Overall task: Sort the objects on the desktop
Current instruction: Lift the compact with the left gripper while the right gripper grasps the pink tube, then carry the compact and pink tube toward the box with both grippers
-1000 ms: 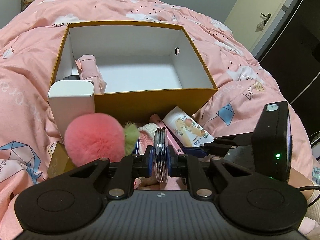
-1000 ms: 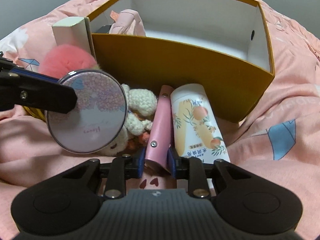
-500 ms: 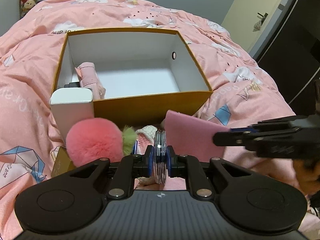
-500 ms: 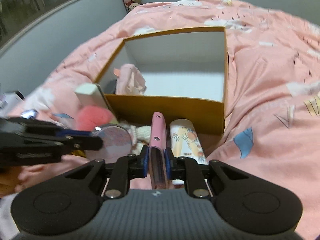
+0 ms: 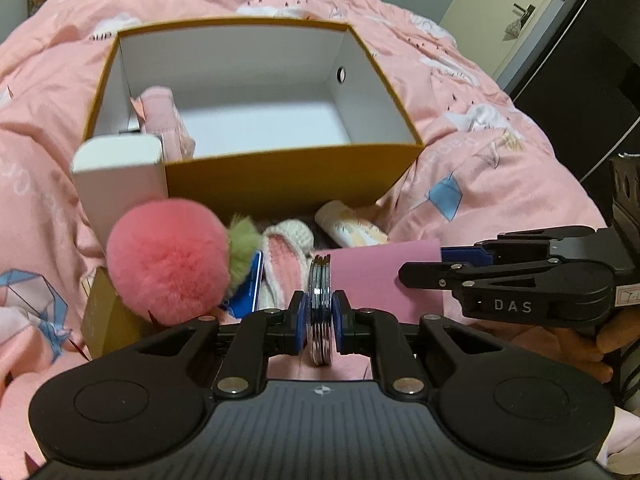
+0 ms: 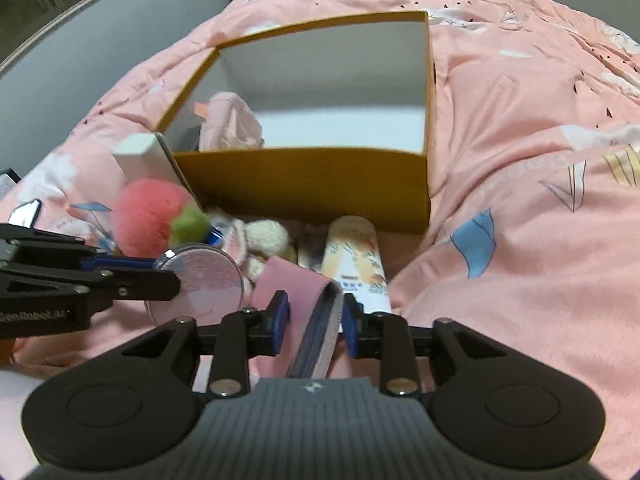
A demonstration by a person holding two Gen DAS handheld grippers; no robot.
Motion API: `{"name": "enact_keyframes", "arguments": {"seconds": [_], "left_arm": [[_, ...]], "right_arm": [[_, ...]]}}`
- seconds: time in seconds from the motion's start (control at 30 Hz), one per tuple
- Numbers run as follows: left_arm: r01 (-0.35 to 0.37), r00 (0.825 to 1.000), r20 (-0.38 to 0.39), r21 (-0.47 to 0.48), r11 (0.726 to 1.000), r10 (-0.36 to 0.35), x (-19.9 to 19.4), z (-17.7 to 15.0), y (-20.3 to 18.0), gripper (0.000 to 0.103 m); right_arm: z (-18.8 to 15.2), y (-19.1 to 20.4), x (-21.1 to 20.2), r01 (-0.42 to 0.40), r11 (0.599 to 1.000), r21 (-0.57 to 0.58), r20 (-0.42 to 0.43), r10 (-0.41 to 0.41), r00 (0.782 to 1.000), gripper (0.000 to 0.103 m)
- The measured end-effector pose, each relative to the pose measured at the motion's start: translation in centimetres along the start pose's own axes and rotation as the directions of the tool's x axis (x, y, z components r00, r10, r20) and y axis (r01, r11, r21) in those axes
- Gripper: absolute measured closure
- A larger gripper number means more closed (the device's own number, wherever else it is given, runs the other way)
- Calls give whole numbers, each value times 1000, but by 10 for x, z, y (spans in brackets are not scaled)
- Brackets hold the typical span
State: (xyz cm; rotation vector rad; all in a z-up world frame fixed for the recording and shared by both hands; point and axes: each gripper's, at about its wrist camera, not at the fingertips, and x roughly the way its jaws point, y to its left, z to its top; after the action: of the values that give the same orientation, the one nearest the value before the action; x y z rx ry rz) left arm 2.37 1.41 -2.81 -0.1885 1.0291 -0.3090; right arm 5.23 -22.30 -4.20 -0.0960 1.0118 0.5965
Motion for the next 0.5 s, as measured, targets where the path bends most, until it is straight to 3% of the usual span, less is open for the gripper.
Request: {"name": "enact_keyframes", "arguments": {"seconds": [0.13,0.27,0.5], "left_arm": [[-2,1000,-21,-1,1000,2,5,-2,0,88],[0,1000,-19,1,1000,0,6,-2,0,88],[3,1000,-29,-15,1000,-3,9,-3,2,88]], "right_arm": [[-6,-8,10,-47,997,64,-23,48,999,63],[-15,-2,10,-58,997,57,-9,58,998,62],[-21,-11,-1,-124,983,137,27,122,992,82]]}}
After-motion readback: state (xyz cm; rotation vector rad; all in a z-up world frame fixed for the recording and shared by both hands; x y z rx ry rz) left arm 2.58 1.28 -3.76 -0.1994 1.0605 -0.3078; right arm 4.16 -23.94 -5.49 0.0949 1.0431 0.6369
